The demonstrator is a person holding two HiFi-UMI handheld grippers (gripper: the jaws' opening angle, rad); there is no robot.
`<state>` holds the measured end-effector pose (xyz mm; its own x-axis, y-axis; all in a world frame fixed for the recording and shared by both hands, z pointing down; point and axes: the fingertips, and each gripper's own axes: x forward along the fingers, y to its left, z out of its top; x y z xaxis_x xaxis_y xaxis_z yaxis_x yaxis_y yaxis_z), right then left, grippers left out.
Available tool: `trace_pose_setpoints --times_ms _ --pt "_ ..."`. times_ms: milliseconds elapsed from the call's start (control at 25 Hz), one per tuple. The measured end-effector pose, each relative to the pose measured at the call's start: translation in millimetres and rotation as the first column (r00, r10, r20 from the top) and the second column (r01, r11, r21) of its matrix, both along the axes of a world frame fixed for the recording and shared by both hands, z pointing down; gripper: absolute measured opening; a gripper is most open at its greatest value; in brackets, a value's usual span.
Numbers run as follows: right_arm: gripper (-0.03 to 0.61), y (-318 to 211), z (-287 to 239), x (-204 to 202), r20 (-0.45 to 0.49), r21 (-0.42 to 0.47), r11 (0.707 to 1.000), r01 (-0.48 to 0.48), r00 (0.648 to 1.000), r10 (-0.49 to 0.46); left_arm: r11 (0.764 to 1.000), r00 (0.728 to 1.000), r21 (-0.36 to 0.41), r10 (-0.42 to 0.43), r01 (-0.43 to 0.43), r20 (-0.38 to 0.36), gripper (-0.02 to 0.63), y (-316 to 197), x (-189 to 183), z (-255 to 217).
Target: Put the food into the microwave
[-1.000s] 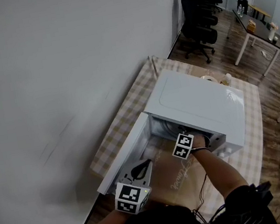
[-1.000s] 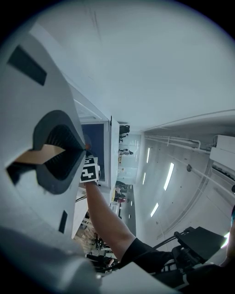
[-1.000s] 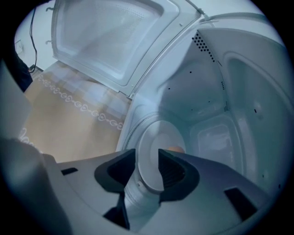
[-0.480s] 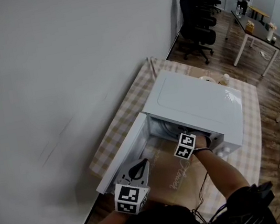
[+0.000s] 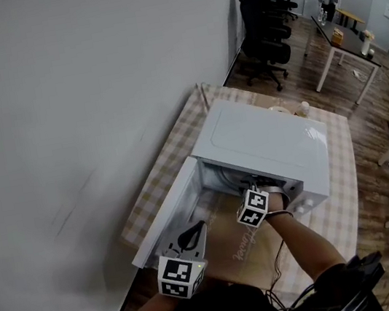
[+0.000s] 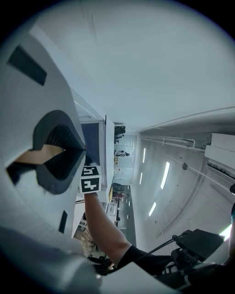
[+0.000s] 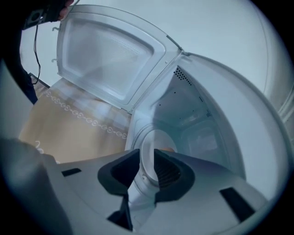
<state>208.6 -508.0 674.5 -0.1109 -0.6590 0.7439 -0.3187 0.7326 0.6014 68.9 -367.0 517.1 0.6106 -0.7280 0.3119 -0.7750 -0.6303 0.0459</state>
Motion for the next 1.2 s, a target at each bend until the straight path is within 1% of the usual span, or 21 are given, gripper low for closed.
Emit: trace_pose_setpoints --times_ms 160,360,600,680,800,880,1040,1200 --pt "0.071 18 -22 -5 0.055 0.039 0.999 -0.037 0.998 0.035 1.0 1.0 0.002 0.021 -0.021 -0.006 0.008 9 -1 -5" --pt "0.057 42 -54 -14 0.103 0.083 0.994 -0.069 0.993 0.06 0.998 0.998 0.001 0.061 -0.061 -0.027 0.008 21 0 -11" --pt "0.041 77 -88 -27 0.157 0.143 0.981 -0.131 0.982 0.108 0.995 0.994 0.01 0.101 -0.101 -0.05 0.008 39 -11 -16" --pt "0.034 90 -101 -32 0.193 0.145 0.978 -0.152 0.974 0.123 0.994 0.993 0.014 0.109 -0.109 -0.049 0.008 45 -14 -20" --pt "0.025 111 -120 -40 0.244 0.155 0.97 -0.189 0.958 0.148 0.99 0.988 0.024 0.137 -0.136 -0.077 0.008 57 -17 -30" --pt "0.018 123 -132 -47 0.271 0.169 0.963 -0.209 0.949 0.159 0.987 0.983 0.041 0.159 -0.156 -0.09 0.008 66 -20 -35" --pt "0.017 147 -156 -63 0.335 0.193 0.948 -0.252 0.925 0.177 0.976 0.973 0.082 0.211 -0.204 -0.093 0.008 86 -28 -44" --pt "0.015 176 -181 -81 0.382 0.216 0.933 -0.287 0.904 0.19 0.97 0.966 0.111 0.23 -0.217 -0.117 0.008 100 -45 -58"
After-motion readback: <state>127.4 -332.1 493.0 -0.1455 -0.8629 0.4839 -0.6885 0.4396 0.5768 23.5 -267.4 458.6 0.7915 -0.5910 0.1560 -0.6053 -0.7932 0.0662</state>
